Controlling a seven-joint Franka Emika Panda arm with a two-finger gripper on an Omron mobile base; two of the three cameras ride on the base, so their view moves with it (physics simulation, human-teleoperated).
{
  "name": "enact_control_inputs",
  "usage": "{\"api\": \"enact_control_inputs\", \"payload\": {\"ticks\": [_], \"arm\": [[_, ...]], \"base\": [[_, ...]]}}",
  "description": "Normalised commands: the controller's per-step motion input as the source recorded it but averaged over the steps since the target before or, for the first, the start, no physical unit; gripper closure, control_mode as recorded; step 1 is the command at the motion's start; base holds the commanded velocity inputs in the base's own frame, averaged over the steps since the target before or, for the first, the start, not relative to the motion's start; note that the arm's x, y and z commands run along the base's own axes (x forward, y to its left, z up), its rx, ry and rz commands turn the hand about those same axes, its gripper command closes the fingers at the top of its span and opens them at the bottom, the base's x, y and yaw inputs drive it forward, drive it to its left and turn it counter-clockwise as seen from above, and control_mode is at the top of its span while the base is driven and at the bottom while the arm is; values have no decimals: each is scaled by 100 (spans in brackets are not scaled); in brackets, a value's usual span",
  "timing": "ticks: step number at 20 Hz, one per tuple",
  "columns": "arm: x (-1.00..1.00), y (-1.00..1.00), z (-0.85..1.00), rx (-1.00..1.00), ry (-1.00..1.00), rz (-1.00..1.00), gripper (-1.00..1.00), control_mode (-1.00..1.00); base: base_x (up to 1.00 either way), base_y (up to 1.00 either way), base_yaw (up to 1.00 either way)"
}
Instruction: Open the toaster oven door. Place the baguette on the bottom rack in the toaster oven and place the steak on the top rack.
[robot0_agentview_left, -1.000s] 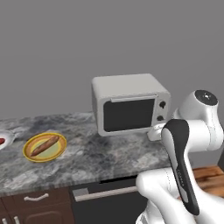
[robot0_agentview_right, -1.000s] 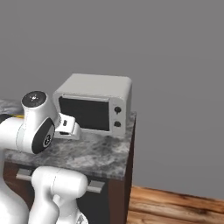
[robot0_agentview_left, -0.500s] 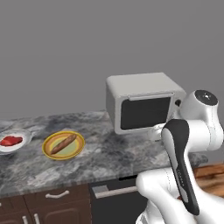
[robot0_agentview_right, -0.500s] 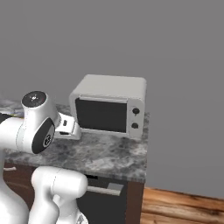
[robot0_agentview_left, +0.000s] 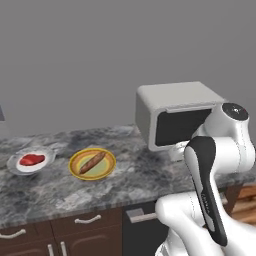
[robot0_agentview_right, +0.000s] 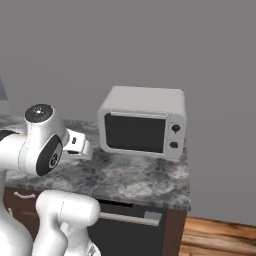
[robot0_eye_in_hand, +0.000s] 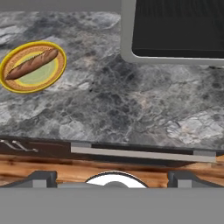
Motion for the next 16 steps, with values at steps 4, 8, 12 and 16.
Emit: {"api": "enact_control_inputs", "payload": {"ticks": [4, 8, 12, 16], "arm": [[0, 0, 0, 0, 0, 0, -100, 100], [0, 0, 0, 0, 0, 0, -100, 100], [0, 0, 0, 0, 0, 0, -100, 100], [0, 0, 0, 0, 0, 0, -100, 100]], "base": [[-5, 43, -3], [-6, 40, -1], [-6, 39, -1], [-6, 35, -1]]}}
